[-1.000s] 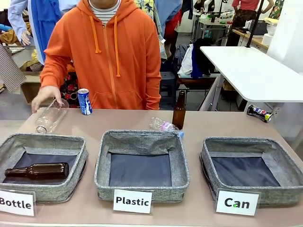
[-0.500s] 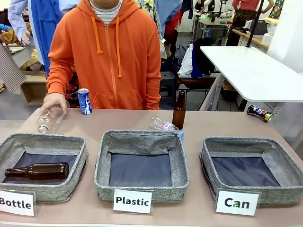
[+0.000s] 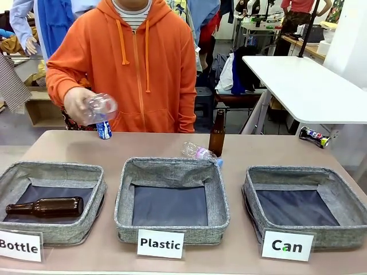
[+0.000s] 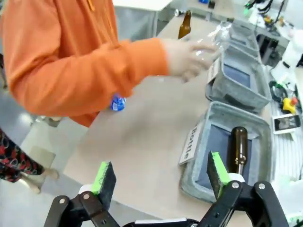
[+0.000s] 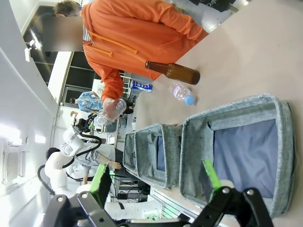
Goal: Sort the can waste into the basket.
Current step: Pick up the can waste from the table and place it in the right Fabric basket.
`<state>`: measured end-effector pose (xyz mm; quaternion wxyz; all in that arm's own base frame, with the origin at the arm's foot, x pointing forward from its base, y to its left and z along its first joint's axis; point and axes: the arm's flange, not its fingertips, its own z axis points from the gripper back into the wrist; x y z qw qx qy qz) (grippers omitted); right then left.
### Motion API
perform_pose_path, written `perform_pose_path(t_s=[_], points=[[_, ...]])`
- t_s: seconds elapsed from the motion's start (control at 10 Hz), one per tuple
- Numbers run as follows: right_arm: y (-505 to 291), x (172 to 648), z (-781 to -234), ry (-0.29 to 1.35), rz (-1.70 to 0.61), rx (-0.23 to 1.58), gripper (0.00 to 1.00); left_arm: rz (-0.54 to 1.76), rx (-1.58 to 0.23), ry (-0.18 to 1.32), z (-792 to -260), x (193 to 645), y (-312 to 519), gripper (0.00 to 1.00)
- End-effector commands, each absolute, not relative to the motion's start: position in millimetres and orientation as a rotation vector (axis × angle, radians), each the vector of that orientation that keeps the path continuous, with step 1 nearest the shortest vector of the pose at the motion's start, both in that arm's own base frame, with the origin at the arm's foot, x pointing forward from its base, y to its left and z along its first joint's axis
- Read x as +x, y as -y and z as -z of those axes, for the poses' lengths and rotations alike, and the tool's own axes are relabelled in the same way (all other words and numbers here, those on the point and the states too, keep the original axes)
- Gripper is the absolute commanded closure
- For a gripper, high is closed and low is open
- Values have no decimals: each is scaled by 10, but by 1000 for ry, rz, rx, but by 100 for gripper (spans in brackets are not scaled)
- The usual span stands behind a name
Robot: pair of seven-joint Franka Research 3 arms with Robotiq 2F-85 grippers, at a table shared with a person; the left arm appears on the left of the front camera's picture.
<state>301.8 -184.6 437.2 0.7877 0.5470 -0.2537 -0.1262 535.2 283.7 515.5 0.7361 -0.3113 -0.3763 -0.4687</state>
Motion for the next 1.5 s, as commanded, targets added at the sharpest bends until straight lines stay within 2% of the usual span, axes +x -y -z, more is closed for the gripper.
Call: perform_pose_path(t_s=[0.0,0.3,0.6,1.0,1.2,1.4], points=[[1859,3043,-4394,568,260,1189,0,1036,-700,844,-5247,5035,-3233,0],[1859,3043,-4394,568,260,1189,0,1031,-742,1045,-4815,4269,-3750,0],[1859,3043,-4394,568,260,1189,0,968,-758,1117,-4465,4078,-3918,0],[1859,3043,-4394,568,260,1189,0,1023,-741,1053,-4583,4363,-3637,0],[1859,3043,-4394,568,260,1189,0,1098,-717,883,-4553,4815,-3178,0],[1859,3043,-4394,568,260,1189,0,1140,-712,777,-4500,5115,-2874,0]])
